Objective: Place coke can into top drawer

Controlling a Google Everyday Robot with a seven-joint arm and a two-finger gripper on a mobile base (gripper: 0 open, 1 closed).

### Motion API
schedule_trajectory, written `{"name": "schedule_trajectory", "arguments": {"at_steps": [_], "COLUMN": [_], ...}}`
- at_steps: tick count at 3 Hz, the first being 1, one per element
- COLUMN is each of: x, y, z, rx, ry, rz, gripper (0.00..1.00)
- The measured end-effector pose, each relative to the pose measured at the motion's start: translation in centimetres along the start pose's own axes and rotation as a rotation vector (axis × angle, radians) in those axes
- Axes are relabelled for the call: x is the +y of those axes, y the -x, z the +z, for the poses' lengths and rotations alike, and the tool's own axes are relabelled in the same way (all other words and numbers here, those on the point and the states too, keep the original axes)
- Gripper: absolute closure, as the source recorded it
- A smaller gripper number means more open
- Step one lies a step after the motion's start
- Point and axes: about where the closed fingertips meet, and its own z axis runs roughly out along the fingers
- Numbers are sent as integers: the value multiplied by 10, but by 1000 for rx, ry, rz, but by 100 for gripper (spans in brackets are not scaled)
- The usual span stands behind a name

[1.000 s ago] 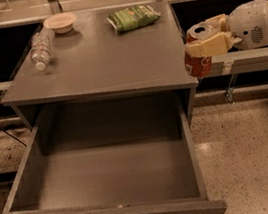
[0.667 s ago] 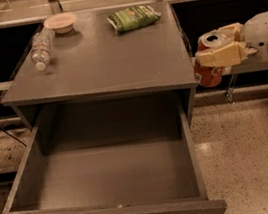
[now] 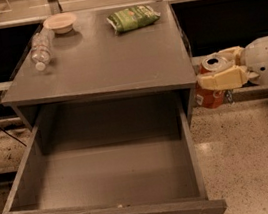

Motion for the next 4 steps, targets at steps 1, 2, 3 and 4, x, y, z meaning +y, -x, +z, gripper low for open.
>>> {"name": "schedule_trajectory", "arguments": {"at_steps": [1, 2, 3, 4], "x": [13, 18, 18, 25], "y": [-28, -52, -52, -60], "z": [26, 49, 49, 53], "rx": [40, 80, 80, 62], "ry": [57, 97, 97, 120], "rz": [33, 59, 59, 80], "gripper": [100, 100, 100, 100]}}
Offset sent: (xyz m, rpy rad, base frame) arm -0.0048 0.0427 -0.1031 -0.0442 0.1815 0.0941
